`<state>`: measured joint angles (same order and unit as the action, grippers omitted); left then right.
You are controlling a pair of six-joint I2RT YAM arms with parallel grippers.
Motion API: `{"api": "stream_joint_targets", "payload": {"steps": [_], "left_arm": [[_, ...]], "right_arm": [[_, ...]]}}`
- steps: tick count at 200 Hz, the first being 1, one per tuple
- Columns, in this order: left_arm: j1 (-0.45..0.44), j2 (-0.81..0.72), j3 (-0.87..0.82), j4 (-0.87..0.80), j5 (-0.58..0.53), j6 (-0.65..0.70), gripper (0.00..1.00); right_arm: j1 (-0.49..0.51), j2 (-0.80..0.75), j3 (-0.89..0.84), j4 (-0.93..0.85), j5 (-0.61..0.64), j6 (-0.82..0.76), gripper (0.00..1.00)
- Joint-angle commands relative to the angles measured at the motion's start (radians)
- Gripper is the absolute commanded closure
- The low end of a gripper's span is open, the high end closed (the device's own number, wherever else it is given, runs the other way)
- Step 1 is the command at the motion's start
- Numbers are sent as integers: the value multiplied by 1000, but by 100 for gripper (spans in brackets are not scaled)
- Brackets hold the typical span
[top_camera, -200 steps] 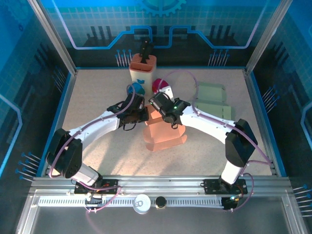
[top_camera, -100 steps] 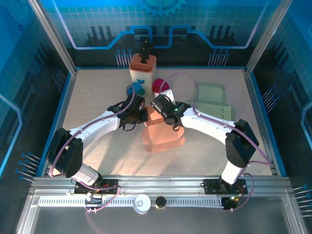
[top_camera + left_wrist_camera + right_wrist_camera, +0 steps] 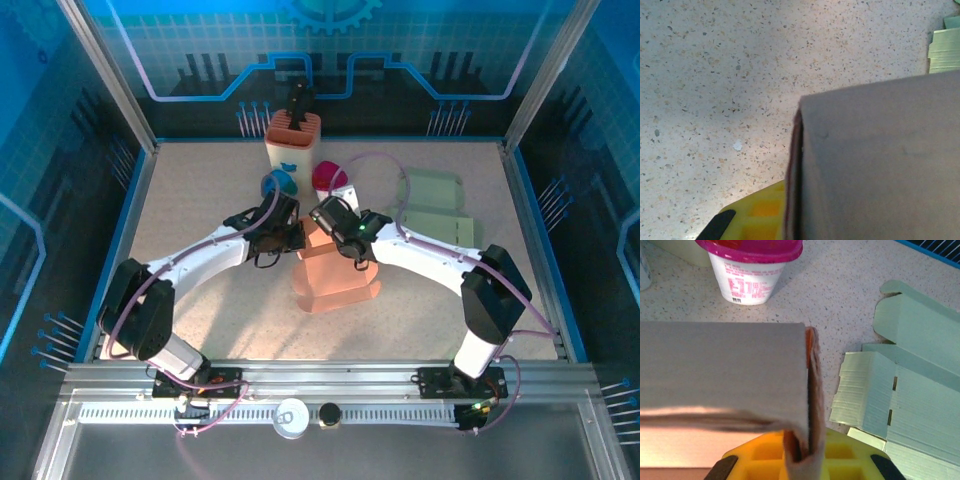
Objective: Fold the paper box
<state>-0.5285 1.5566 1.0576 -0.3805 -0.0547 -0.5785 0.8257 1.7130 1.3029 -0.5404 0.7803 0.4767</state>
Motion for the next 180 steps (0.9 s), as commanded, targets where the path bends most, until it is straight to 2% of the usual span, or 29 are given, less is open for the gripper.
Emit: {"api": "stream_joint_targets", "payload": {"steps": [1,34,116,180], "left_arm": [[-4,17,-22,45,-32,-27,100],[-4,41,-88,136,-53,-45,97],[-15,118,-200,300,-56,-64,82],[-39,123,-225,309,-101,-70,83]], "right_arm": [[12,-1,-45,12,14,48,100],[16,22,-83,46,-5,72,100],[17,54,-89,47,-23,92,100],[17,71,-67,27,-34,102,100]]}}
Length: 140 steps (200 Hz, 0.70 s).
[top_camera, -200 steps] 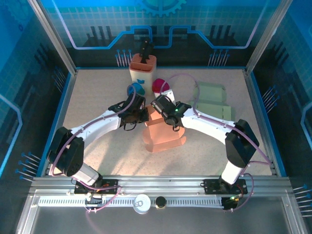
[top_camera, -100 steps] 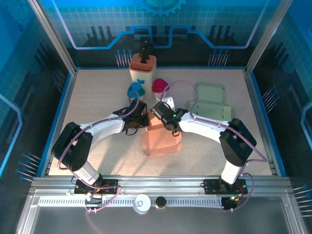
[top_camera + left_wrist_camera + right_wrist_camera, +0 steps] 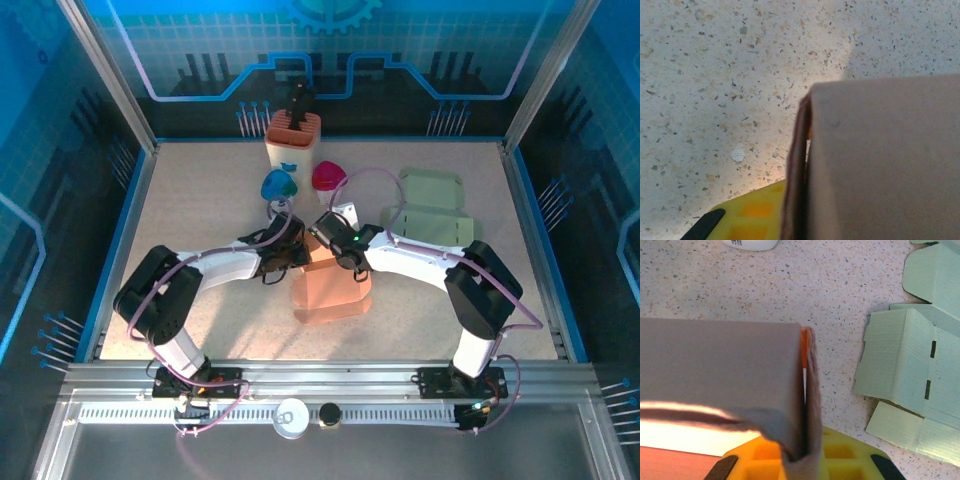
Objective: Fold the paper box
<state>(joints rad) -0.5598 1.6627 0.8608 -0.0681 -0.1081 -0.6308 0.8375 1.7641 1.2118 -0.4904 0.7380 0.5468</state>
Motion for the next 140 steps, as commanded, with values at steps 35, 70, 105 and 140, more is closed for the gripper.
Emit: {"api": "stream_joint_targets", "payload": {"steps": [35,70,105,140], "left_arm": [[-13,42,-24,-6,-69,-20,100],[-26,55,-5,-36,-102,-24,100],[-44,18,7,-59,-112,-29,72],[-56,-87,-7,-79,-89,-62,50]], "right_arm": [[5,26,28,-23,-1,33,100],[1,25,31,-31,-3,35,100],[-9,31,32,-41,-24,46,100],[-29,38,52,-88,-55,78,100]]}}
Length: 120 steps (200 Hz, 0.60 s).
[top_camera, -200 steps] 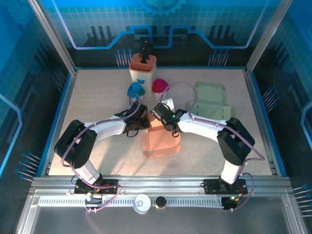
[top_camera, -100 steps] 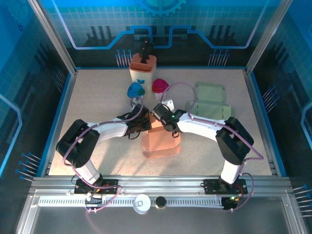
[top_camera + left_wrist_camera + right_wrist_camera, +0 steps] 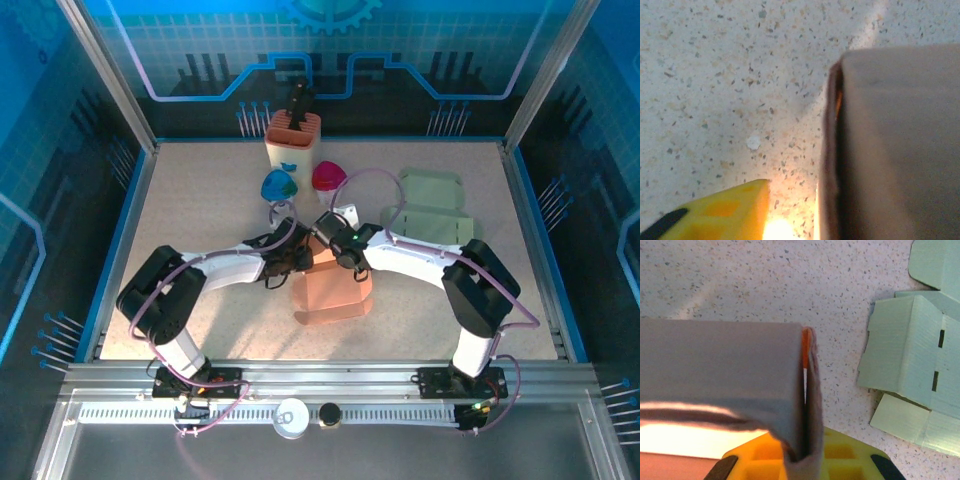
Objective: Fold the paper box
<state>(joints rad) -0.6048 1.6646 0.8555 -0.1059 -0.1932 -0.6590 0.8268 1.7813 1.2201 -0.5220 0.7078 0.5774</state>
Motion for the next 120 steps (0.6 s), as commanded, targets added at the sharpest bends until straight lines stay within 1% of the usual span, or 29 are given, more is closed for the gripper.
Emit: {"api": "stream_joint_targets", "payload": {"steps": [1,21,25,36,43,64,90,108,120], "left_arm": [[-11,-93,-3,-40,-2,-36,49],[-11,-150,-10,-45,41,-51,41],[-12,-158,-10,-49,51,-53,35],[-11,-175,-8,-57,76,-61,28],[-11,-182,-3,-66,88,-66,26],[-11,-195,10,-96,110,-77,25],[-10,-265,6,-131,87,-96,26],[-11,-345,11,-179,57,-105,29],[-10,-400,18,-225,31,-108,30]], "right_arm": [[-18,21,44,-59,-25,49,100],[-30,29,65,-100,-47,79,100],[-32,29,68,-108,-52,84,100],[-41,33,76,-125,-68,102,100],[-48,32,79,-132,-81,111,100],[-72,20,75,-145,-126,143,100],[-115,-12,47,-145,-221,207,100],[-149,-37,19,-155,-287,311,100],[-188,-48,-9,-161,-368,406,100]]}}
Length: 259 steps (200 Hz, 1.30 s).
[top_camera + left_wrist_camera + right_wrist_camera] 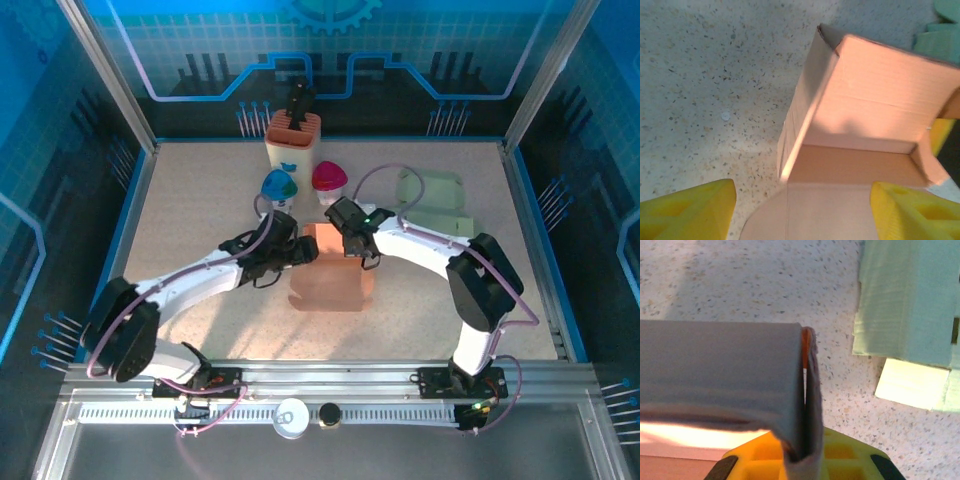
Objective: Fold the paper box
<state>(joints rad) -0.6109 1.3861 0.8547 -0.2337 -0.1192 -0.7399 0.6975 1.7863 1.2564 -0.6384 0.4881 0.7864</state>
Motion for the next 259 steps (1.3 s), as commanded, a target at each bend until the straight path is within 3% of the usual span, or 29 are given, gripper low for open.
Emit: {"api": "stream_joint_targets", "payload": {"steps": [1,70,108,126,159,190,259], "left_arm": [[-4,-126,19,-102,-46,-27,30],[0,-363,-1,-297,-137,-35,44],[74,-463,-224,-154,-93,-107,60],[120,-428,-294,-29,31,-113,62],[122,-247,-330,215,180,-137,66],[105,-132,-340,385,220,-170,67],[32,28,-302,515,217,-208,69]], "right_arm": [[-63,-54,-47,-44,-155,204,100],[-157,-49,-34,-169,-432,608,100],[-173,-12,-34,-178,-577,710,100],[-166,-13,-58,-172,-623,758,100],[-139,-18,-109,-134,-666,859,100],[-123,-9,-115,-128,-678,906,100],[-98,38,-146,-76,-703,968,99]]}}
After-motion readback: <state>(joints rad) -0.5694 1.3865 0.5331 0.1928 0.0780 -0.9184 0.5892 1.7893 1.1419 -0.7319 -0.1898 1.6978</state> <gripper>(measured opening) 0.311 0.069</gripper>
